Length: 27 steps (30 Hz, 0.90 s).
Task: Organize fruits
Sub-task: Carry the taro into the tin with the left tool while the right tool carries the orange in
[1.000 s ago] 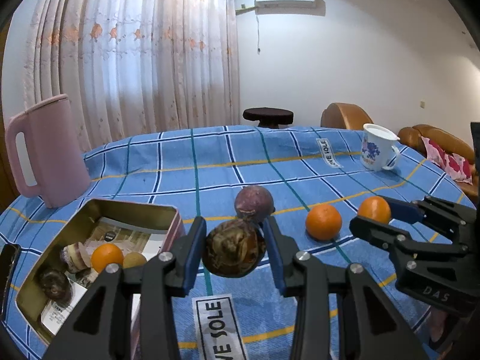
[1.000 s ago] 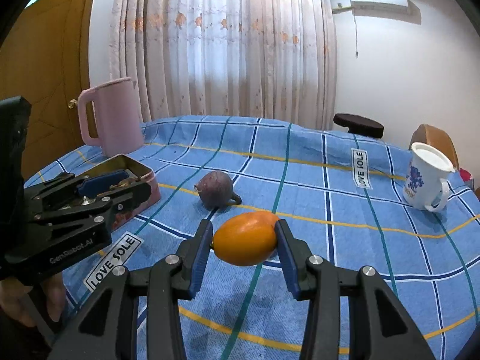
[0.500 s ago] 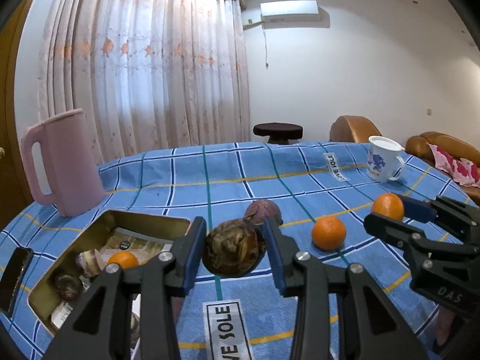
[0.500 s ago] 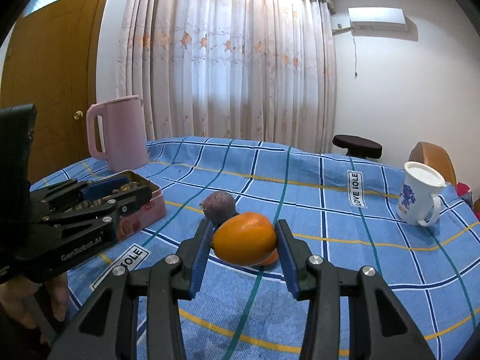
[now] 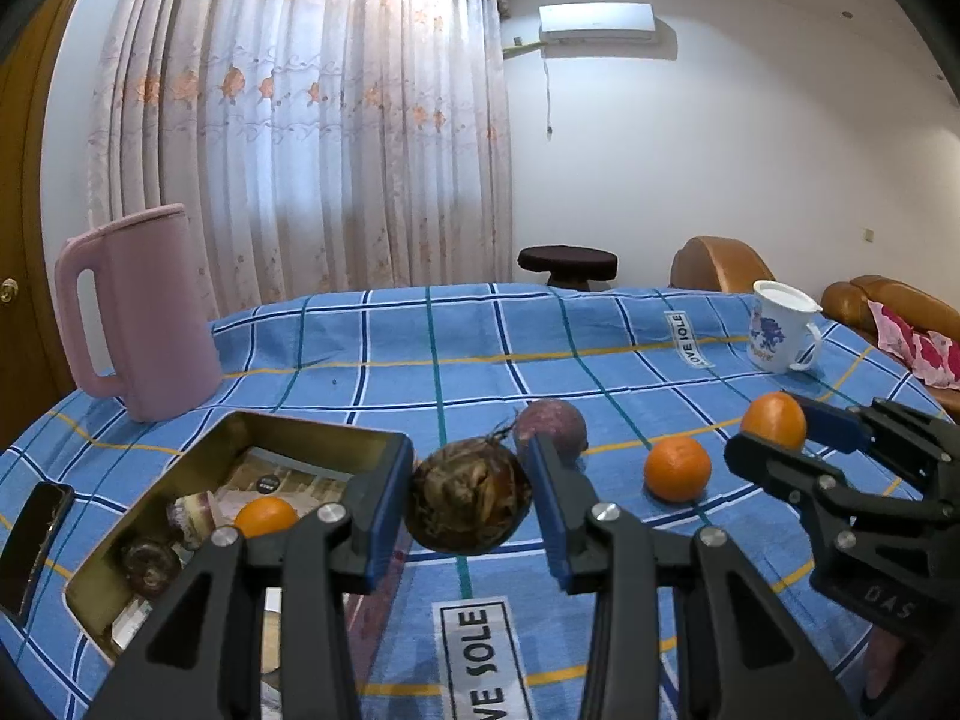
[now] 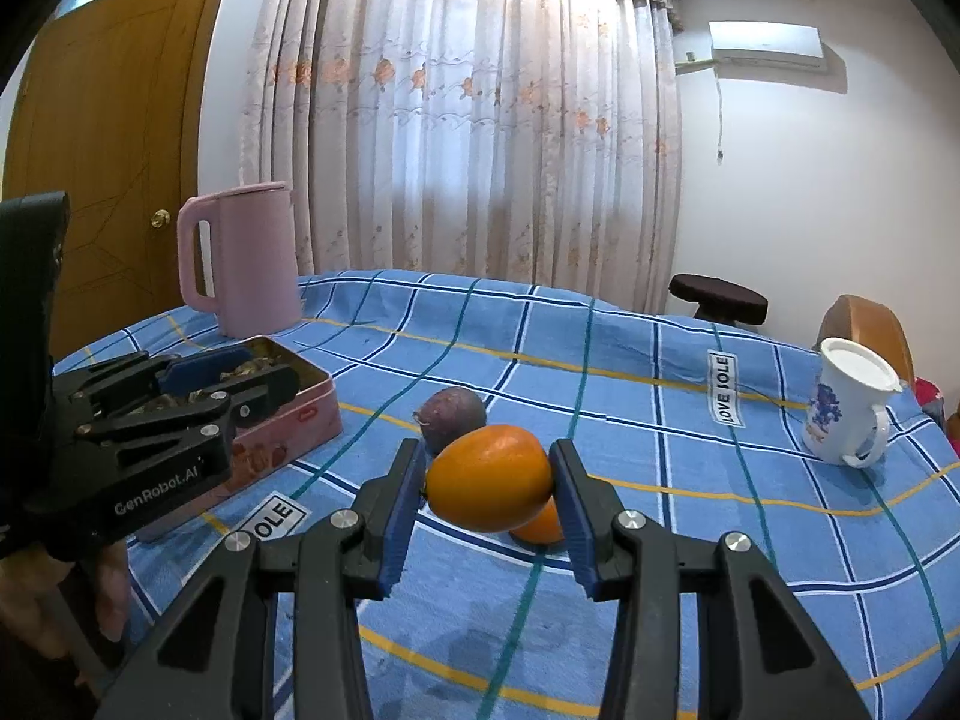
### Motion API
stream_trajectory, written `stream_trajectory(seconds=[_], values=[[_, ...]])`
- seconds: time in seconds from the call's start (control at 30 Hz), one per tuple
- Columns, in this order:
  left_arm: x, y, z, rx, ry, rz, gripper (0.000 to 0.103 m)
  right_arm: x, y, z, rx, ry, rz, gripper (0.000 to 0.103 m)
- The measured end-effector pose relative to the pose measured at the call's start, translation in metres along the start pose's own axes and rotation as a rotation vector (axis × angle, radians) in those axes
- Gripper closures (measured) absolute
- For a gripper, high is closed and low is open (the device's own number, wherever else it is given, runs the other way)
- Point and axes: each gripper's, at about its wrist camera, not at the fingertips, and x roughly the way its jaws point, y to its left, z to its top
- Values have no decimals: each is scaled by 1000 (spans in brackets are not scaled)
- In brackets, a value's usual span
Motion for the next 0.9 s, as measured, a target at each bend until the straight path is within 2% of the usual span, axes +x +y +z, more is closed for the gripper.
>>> stream_trajectory(seconds=[0.4,0.7,0.9], values=[[-10,24,2,-36,13,9,62,14,17,17,15,9,45,58],[-21,70,9,-68,42,110,62,33,64,55,-43,-14,154,58],[-16,103,1,-94,90,180,62,56,97,66,-54,18,237,58]])
